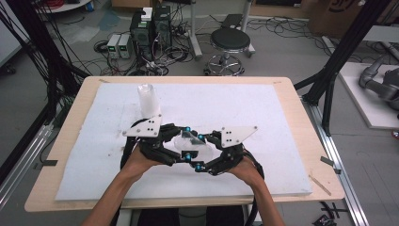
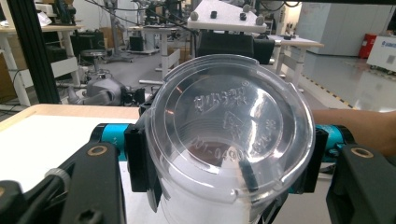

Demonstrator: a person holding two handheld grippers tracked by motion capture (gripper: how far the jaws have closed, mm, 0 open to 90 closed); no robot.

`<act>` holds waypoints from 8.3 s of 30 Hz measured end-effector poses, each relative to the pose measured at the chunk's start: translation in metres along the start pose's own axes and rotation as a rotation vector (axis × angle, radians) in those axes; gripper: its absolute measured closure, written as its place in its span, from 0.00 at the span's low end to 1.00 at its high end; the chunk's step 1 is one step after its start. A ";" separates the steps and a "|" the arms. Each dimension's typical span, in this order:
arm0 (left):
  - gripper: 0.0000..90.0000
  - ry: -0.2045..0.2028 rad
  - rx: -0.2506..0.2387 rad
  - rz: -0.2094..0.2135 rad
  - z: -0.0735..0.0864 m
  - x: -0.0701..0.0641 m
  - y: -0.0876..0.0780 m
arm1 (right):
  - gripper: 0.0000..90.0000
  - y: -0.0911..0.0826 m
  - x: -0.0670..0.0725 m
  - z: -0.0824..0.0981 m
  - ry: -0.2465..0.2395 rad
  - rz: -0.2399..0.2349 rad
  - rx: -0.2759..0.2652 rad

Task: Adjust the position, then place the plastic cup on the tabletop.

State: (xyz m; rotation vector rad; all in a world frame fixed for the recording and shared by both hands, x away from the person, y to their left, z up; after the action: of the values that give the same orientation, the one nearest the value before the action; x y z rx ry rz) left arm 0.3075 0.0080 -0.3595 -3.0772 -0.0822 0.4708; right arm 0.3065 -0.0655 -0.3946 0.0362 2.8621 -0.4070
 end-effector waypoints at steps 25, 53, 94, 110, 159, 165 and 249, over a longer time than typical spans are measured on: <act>0.07 0.067 0.506 -0.212 0.028 0.014 -0.031 | 0.35 -0.004 0.004 0.009 -0.015 -0.087 0.316; 0.18 -0.004 0.798 -0.202 0.040 0.015 -0.023 | 0.36 0.002 0.004 0.018 -0.011 -0.199 0.669; 0.47 0.027 0.772 -0.176 0.040 0.019 -0.016 | 0.14 0.003 -0.005 0.007 -0.029 -0.145 0.520; 0.47 -0.002 0.380 -0.136 0.051 0.025 -0.029 | 0.14 -0.031 -0.021 -0.018 0.033 0.049 0.134; 0.46 -0.036 0.026 -0.007 0.031 0.018 -0.014 | 0.17 -0.018 -0.016 -0.013 0.053 0.063 -0.059; 0.46 -0.033 0.041 -0.002 0.033 0.017 -0.013 | 0.23 -0.015 -0.015 -0.014 0.058 0.041 -0.063; 0.02 -0.152 -0.032 -0.746 0.116 0.088 -0.146 | 0.37 -0.015 -0.089 0.072 0.303 0.353 0.711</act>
State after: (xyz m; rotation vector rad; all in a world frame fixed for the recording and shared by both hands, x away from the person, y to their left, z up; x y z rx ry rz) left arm 0.3494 0.1614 -0.4910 -2.7299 -1.1794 0.6338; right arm 0.4091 -0.0986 -0.4353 0.7695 2.7297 -1.4007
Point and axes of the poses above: each handheld gripper's, and its own axes: y roughly forward along the jaws, z roughly out of its underside, x roughly to its left, the point moved 9 cm from there along y, roughly forward along the jaws, and after that the axes turned 15 degrees about -y, right-handed, at the moved point
